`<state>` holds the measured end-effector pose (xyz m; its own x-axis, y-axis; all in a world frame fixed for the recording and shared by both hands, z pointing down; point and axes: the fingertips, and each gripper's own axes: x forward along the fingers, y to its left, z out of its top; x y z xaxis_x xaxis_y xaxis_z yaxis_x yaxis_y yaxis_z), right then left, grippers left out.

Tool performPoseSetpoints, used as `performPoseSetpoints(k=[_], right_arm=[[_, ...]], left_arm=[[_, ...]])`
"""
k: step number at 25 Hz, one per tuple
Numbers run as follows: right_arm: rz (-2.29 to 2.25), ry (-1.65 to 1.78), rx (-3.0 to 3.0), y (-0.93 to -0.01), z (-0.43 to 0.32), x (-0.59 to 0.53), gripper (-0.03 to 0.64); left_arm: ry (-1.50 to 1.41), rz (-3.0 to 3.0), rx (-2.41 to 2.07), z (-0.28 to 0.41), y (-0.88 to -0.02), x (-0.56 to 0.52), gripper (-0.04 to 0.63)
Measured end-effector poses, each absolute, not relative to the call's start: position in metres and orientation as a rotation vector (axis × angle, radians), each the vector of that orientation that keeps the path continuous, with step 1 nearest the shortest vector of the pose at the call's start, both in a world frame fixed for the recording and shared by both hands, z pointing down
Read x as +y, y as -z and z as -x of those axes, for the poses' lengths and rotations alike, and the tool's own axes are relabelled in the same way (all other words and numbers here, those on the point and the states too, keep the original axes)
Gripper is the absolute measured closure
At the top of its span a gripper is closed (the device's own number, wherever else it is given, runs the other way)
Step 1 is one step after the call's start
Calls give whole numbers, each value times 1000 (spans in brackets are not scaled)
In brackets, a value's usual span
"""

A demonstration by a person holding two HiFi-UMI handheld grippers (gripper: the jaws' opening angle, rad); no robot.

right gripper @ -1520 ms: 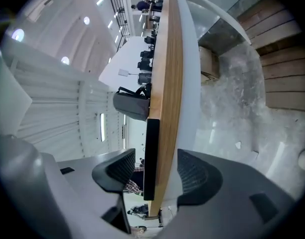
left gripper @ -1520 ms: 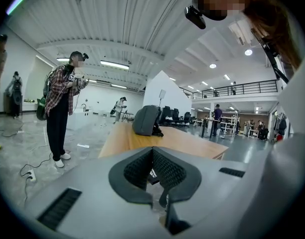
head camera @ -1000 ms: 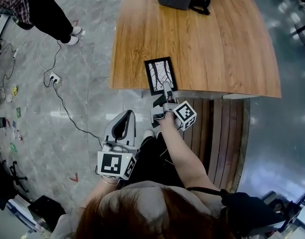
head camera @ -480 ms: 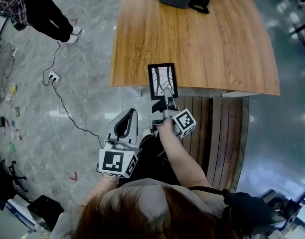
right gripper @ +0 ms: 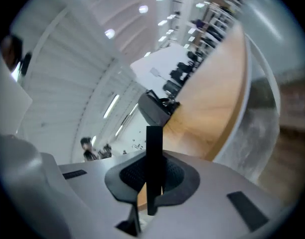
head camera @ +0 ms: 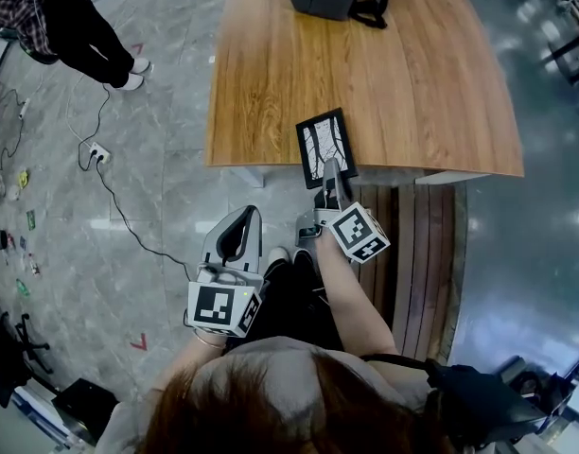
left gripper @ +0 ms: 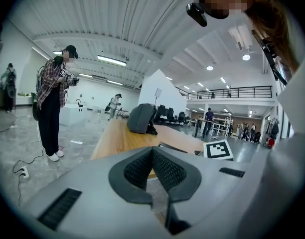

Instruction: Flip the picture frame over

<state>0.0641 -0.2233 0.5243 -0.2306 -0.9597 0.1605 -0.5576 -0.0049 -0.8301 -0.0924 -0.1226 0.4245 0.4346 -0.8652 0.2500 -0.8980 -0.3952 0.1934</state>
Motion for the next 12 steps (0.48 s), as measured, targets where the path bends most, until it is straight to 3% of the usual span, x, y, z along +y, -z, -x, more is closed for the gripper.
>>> performPoseSetpoints(k=[3,6,9,12], right_arm=[[1926,654,2315,-499,-68,-236,575],[2246,-457,2852,-478,-46,-242,575],[2073,-1304,3138,-499,-17,-240,575],[1890,-1656,3257,-524,-6,-237,575]], left_arm=[[-148,-2396,-1517,92,-422,-124,589],[-141,-2394,-1519,93,-422,-126,589],[-140,-2397,-1528,97,-419,-128,589],[-142,-2397,-1549,105,-416,-130,589]])
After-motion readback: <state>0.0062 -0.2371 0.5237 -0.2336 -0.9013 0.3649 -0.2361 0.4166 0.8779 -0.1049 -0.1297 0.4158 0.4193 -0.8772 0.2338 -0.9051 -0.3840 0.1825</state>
